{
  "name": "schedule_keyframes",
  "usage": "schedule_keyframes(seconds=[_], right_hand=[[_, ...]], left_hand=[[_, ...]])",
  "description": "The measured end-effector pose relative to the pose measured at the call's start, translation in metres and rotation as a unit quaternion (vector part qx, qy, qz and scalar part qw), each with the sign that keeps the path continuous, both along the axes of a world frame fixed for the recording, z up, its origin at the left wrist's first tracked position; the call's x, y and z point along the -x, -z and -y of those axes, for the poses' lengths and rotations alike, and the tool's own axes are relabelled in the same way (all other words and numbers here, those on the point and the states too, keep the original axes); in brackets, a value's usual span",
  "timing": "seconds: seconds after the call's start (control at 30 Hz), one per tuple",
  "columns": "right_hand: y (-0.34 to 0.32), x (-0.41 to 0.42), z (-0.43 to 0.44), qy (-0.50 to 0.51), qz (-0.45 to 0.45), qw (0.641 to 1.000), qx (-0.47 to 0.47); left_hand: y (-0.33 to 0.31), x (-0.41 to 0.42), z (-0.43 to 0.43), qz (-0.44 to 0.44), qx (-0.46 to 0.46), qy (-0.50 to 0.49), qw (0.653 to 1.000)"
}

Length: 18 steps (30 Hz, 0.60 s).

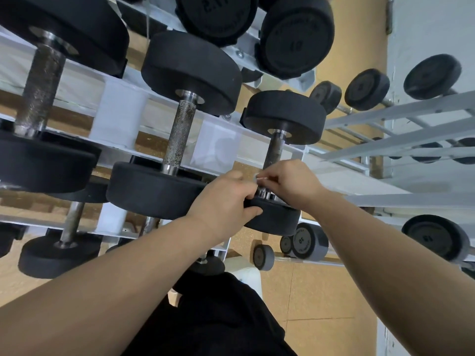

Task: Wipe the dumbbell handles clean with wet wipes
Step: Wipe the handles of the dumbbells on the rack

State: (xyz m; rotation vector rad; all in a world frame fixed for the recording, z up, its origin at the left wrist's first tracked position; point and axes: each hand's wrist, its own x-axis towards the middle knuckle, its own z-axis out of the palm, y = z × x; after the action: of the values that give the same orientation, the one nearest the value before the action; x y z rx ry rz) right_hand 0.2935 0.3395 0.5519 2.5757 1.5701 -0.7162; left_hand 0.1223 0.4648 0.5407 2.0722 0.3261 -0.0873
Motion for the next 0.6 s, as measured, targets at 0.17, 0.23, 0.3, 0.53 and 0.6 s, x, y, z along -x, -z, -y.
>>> schedule_keyframes(seconds=[0.17, 0.23, 0.3, 0.53, 0.6], right_hand=[[0.006, -0.032, -0.026, 0.108, 0.106, 0.985, -0.089], [0.002, -0.030, -0.022, 0.132, 0.086, 0.982, -0.107], [-0.003, -0.019, -0.010, 0.120, 0.014, 0.990, -0.075], [0.005, -0.015, 0.001, 0.104, -0.034, 0.989, -0.103], [0.007, -0.027, -0.009, 0.172, 0.017, 0.972, -0.157]], left_hand=[[0.001, -0.001, 0.000, -0.005, 0.001, 0.003, 1.000], [0.001, -0.002, -0.001, -0.002, 0.003, 0.004, 1.000], [0.001, -0.002, 0.000, 0.009, 0.014, -0.002, 1.000], [0.005, -0.002, 0.002, 0.021, 0.011, -0.019, 1.000], [0.006, -0.001, 0.002, 0.024, 0.007, -0.022, 0.999]])
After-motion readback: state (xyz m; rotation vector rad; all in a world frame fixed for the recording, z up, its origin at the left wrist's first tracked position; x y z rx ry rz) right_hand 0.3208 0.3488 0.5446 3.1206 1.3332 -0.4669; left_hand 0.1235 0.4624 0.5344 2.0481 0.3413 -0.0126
